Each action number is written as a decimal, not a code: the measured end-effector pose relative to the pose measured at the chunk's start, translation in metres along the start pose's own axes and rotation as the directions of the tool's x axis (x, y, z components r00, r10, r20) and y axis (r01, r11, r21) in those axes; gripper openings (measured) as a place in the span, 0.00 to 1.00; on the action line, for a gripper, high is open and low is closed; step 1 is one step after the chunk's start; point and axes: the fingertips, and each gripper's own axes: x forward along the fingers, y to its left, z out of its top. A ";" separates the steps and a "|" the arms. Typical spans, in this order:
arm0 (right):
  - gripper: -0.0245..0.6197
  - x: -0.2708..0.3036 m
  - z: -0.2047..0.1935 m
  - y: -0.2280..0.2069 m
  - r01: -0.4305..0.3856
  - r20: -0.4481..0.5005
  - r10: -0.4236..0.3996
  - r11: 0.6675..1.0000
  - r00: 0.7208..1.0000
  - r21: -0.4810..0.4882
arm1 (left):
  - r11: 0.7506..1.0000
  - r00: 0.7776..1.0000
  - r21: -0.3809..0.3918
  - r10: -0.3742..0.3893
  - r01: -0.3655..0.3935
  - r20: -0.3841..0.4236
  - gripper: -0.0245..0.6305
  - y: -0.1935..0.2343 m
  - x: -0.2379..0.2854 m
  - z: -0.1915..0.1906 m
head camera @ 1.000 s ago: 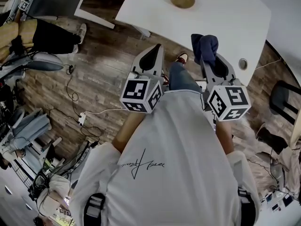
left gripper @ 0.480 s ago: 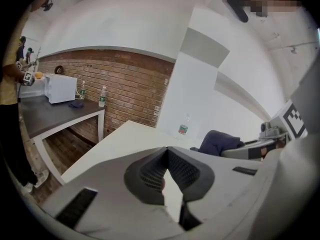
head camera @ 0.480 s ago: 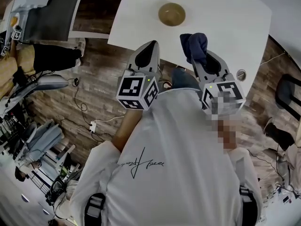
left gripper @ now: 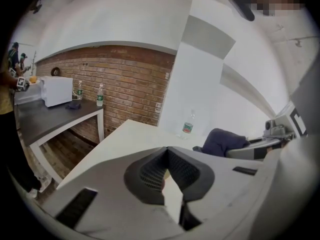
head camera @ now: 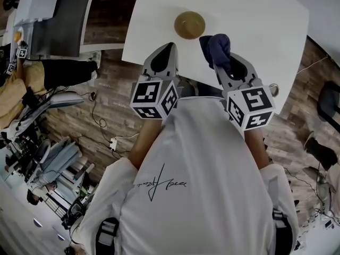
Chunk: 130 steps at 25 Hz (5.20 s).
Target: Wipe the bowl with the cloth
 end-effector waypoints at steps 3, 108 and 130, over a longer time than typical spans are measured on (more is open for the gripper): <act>0.16 0.003 0.002 -0.001 0.004 -0.003 -0.004 1.000 1.000 0.013 | 1.000 1.000 0.000 -0.011 0.011 -0.013 0.03 0.003 0.003 -0.001; 0.16 0.097 -0.071 -0.069 0.433 -0.269 -0.371 0.873 0.889 0.226 | 0.894 0.755 -0.024 -0.393 0.448 -0.525 0.06 0.050 0.162 -0.095; 0.16 0.105 -0.078 -0.066 0.424 -0.296 -0.351 0.875 0.888 0.235 | 0.903 0.768 -0.017 -0.375 0.429 -0.520 0.05 0.052 0.168 -0.091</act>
